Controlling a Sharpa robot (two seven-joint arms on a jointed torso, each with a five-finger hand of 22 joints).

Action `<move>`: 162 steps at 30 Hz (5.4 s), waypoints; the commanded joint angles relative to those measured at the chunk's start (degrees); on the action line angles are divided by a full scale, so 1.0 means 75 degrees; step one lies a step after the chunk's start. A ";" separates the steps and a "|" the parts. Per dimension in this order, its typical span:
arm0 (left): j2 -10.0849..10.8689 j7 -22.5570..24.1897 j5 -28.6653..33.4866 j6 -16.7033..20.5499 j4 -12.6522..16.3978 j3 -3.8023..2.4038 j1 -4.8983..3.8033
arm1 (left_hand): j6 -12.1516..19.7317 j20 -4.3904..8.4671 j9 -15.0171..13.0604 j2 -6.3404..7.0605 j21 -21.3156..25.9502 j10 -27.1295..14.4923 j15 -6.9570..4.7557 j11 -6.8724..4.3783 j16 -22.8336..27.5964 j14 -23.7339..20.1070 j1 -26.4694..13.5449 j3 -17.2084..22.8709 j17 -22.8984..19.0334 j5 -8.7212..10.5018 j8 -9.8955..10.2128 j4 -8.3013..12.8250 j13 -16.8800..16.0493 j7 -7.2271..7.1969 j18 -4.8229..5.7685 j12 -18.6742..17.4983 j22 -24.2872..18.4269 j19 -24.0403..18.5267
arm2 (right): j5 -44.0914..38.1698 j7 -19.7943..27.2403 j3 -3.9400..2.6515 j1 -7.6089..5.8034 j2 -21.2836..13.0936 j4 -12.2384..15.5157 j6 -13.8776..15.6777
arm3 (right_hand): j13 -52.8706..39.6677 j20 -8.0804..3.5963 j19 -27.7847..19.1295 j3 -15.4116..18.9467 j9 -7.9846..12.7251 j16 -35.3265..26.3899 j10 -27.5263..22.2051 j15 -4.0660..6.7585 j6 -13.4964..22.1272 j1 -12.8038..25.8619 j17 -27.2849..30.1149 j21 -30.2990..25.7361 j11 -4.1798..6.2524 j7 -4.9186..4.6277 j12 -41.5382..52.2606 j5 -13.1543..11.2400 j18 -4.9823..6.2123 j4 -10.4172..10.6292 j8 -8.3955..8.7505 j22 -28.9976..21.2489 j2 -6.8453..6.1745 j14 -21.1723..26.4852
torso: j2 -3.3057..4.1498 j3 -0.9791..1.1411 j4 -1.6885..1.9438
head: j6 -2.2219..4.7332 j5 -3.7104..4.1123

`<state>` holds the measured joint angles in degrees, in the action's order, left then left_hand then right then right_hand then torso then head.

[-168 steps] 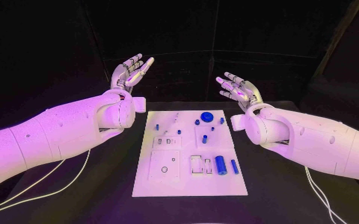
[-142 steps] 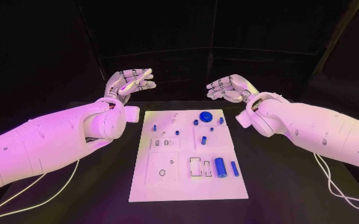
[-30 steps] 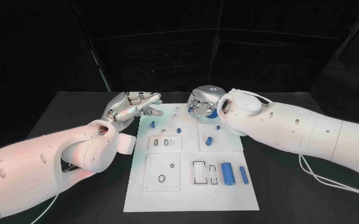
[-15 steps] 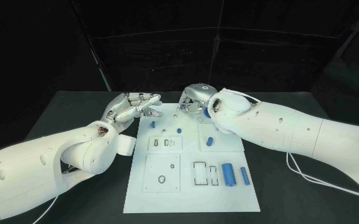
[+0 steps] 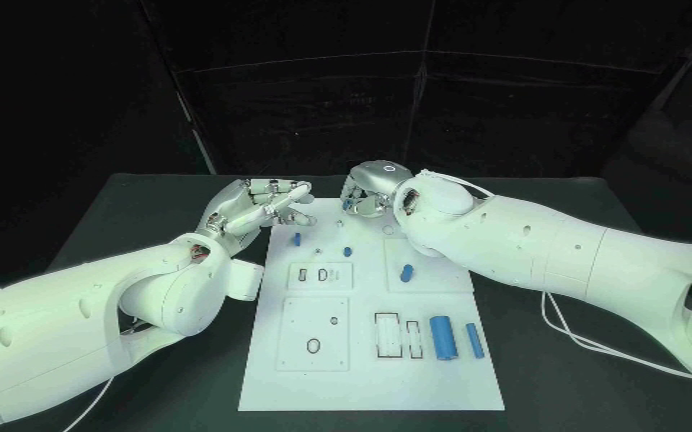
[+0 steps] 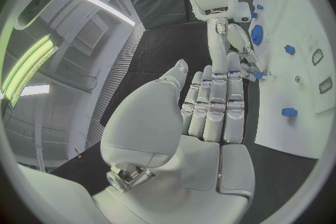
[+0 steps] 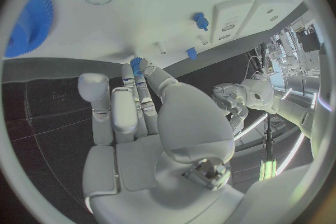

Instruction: Assemble the parts on the task board

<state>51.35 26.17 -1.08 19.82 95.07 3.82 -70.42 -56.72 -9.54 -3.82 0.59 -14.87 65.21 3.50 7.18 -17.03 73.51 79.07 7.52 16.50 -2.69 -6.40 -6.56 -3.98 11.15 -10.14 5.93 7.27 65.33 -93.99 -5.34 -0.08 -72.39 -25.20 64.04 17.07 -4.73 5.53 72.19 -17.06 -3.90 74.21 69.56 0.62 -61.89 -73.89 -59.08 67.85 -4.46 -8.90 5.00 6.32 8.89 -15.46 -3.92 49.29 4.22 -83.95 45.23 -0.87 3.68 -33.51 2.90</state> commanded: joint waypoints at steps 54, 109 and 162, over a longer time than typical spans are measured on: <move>-0.0040 0.0012 0.0042 -0.0281 -0.0064 -0.0006 -0.0026 | 0.0028 -0.0018 0.0005 -0.0039 0.0068 -0.0009 0.0022 0.0068 0.0076 -0.0066 0.0042 0.0031 0.0079 -0.0016 0.0082 0.0070 0.0008 0.0067 -0.0018 -0.0105 -0.0025 0.0017 | 0.3017 -0.0584 0.0007 -0.0065 -0.2839 0.2094 -0.0003 | -0.6928 -0.0021 0.0698 0.2072 -0.0028 0.1466 0.0378 -0.0017 0.1575 0.0051 -0.2405 0.1069 0.0052 -0.0052 0.8020 0.0982 -0.0430 0.2658 -0.0384 0.1519 -0.1281 -0.0523 | 0.0005 0.0044 -0.0104 | 0.0114 0.0059; -0.0107 -0.0052 0.0046 -0.0323 -0.0205 -0.0006 -0.0023 | 0.0024 -0.0019 0.0002 -0.0040 0.0085 -0.0001 0.0020 0.0067 0.0090 -0.0077 0.0067 0.0053 0.0122 -0.0016 0.0097 0.0111 0.0004 0.0067 -0.0022 -0.0131 -0.0033 0.0017 | 0.1322 -0.1441 0.0011 -0.0053 -0.2211 0.1537 -0.0326 | -0.8875 0.0033 0.1067 0.2005 -0.0052 0.1828 0.1075 -0.0040 0.1357 -0.1065 -0.3283 0.1670 0.0057 -0.0031 0.9474 0.0692 -0.0605 0.2602 -0.0908 0.2532 -0.0776 -0.0642 | 0.0009 0.0025 -0.0071 | -0.0025 0.0103; -0.0076 -0.0152 0.0046 -0.0338 -0.0197 -0.0006 -0.0024 | 0.0052 -0.0021 0.0005 -0.0014 0.0102 -0.0015 0.0024 0.0079 0.0108 -0.0090 0.0102 0.0069 0.0177 -0.0015 0.0133 0.0178 0.0004 0.0083 -0.0022 -0.0176 -0.0040 0.0024 | 0.0688 -0.1150 0.0011 -0.0042 -0.2107 0.1841 0.0026 | -0.9347 -0.0055 0.1142 0.0681 0.0003 0.1871 0.1355 0.0048 0.0684 -0.1202 -0.3444 0.1794 0.0161 0.0075 0.9705 0.0625 -0.0647 0.2274 -0.0790 0.2761 -0.0718 -0.0671 | 0.0011 0.0028 -0.0066 | -0.0067 0.0087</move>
<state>50.75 24.88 -0.75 17.98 93.50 3.82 -70.52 -56.51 -9.54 -3.83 0.38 -14.43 65.00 3.71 7.38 -16.60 73.30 79.28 8.15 17.76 -2.69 -5.78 -5.60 -3.98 11.36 -10.13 4.88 7.07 65.33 -86.52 -15.38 0.02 -72.64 -40.97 77.12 13.39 -74.55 5.21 80.49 -11.52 -3.82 87.99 79.35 0.74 -54.66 -82.36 -74.94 81.06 -3.26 -9.24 77.57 10.57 4.56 1.60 -9.81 69.82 -1.04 -84.05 45.32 -0.69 3.15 -34.03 3.55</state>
